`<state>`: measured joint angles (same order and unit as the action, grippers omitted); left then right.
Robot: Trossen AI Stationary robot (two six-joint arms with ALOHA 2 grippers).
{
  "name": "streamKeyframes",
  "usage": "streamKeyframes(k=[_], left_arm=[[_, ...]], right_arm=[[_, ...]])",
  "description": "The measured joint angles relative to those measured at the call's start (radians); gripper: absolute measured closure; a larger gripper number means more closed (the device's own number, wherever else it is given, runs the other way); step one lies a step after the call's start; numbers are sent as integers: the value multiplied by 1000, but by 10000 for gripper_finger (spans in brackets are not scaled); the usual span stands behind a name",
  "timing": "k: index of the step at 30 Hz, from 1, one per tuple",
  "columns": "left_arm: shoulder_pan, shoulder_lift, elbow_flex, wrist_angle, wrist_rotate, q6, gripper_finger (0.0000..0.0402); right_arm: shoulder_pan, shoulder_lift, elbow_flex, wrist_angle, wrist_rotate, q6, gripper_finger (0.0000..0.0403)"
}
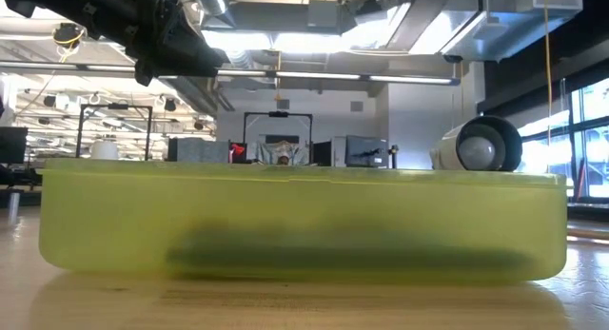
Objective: Pick & place school supplies into a supply box
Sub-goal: Put the pink pencil into the yellow supply box
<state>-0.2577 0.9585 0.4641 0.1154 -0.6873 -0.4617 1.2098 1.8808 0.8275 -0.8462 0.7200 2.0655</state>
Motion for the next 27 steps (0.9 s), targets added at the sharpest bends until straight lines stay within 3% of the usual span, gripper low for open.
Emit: streamKeyframes(k=[9, 27], left_arm=[[0, 0, 0, 0, -6, 0, 286], [0, 0, 0, 0, -8, 3, 286]], right_arm=[[1, 0, 41, -65, -44, 2, 399], [3, -83, 44, -144, 15, 26, 401]])
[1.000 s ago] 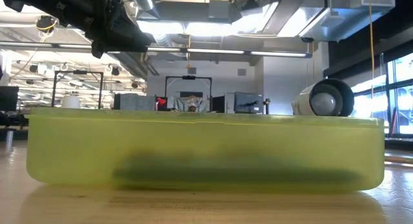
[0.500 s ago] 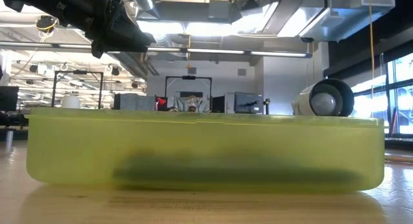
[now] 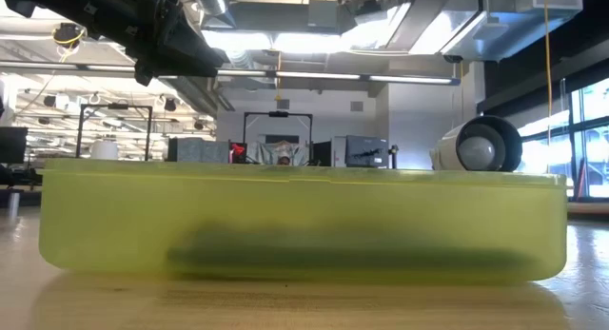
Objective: Pick & place school supplies into a supply box
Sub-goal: Put the pink pencil into the yellow supply box
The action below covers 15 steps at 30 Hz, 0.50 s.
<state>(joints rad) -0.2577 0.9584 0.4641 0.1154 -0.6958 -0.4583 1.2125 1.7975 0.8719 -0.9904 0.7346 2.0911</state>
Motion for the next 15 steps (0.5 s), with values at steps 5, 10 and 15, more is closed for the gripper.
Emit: streamKeyframes(k=[5, 10, 15], left_arm=[[0, 0, 0, 0, 0, 0, 286], [0, 0, 0, 0, 0, 0, 286], [0, 0, 0, 0, 0, 0, 286]], right_arm=[[0, -39, 0, -56, 5, 2, 401], [0, -91, 1, -119, 57, 4, 401], [-3, -112, 1, -156, 51, 20, 401]])
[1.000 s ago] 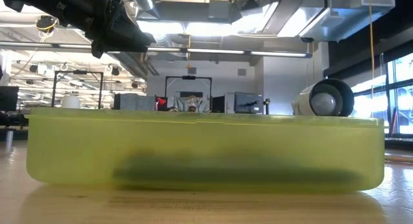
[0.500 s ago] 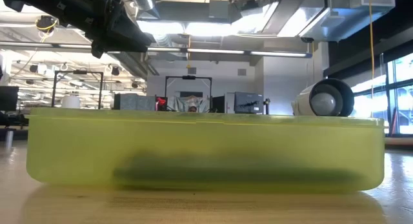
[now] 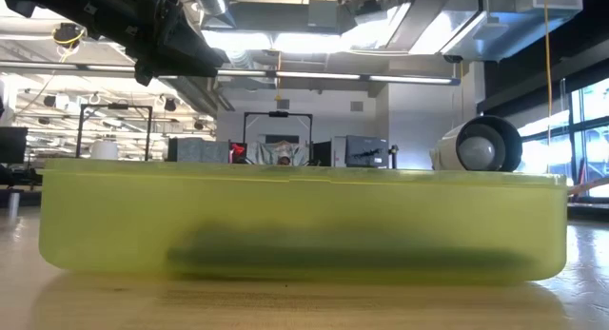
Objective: Pick & place school supplies into a supply box
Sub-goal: Put the pink pencil into the yellow supply box
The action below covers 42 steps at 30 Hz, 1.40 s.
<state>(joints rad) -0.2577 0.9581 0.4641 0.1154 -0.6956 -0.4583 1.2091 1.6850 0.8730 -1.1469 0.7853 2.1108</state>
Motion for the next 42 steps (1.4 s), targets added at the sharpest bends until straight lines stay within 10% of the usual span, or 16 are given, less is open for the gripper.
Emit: streamKeyframes(k=[17, 31, 42], left_arm=[[0, 0, 0, 0, 0, 0, 286], [0, 0, 0, 0, -2, 0, 286], [0, 0, 0, -1, -21, 0, 286]], right_arm=[[-7, -15, 16, -10, -1, 28, 401], [-8, -37, 241, -402, 10, 28, 400], [-42, -46, 372, -330, 303, -194, 400]])
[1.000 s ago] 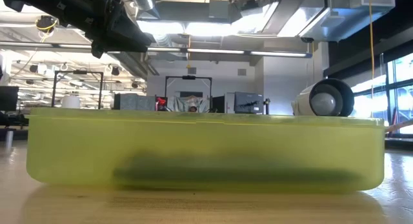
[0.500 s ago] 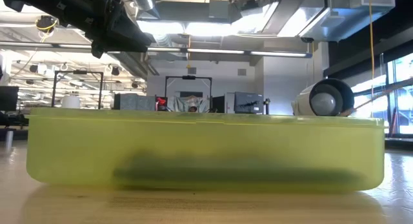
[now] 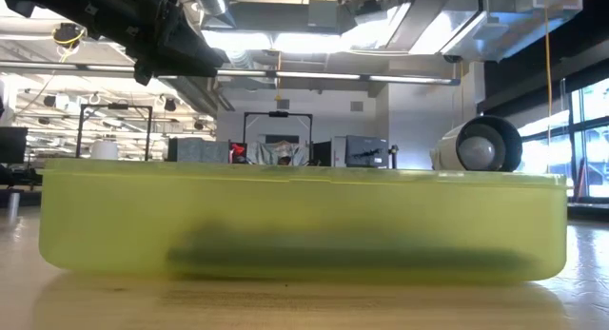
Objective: Pick & place school supplies into a supply box
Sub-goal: Put the pink pencil into the yellow supply box
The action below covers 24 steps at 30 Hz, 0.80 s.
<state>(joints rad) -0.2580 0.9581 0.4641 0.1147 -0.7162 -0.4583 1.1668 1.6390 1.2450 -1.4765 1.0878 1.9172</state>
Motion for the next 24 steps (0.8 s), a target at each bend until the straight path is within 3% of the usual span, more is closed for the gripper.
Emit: streamKeyframes(k=[8, 17, 24], left_arm=[[0, 0, 0, 0, 0, 0, 286], [0, 0, 0, 0, 1, 0, 286], [0, 0, 0, 0, 2, 0, 286]], right_arm=[[-39, 1, 20, 219, 126, -227, 400], [-81, 1, 20, 411, 126, -387, 400], [-150, 1, 19, 727, 46, -662, 400]])
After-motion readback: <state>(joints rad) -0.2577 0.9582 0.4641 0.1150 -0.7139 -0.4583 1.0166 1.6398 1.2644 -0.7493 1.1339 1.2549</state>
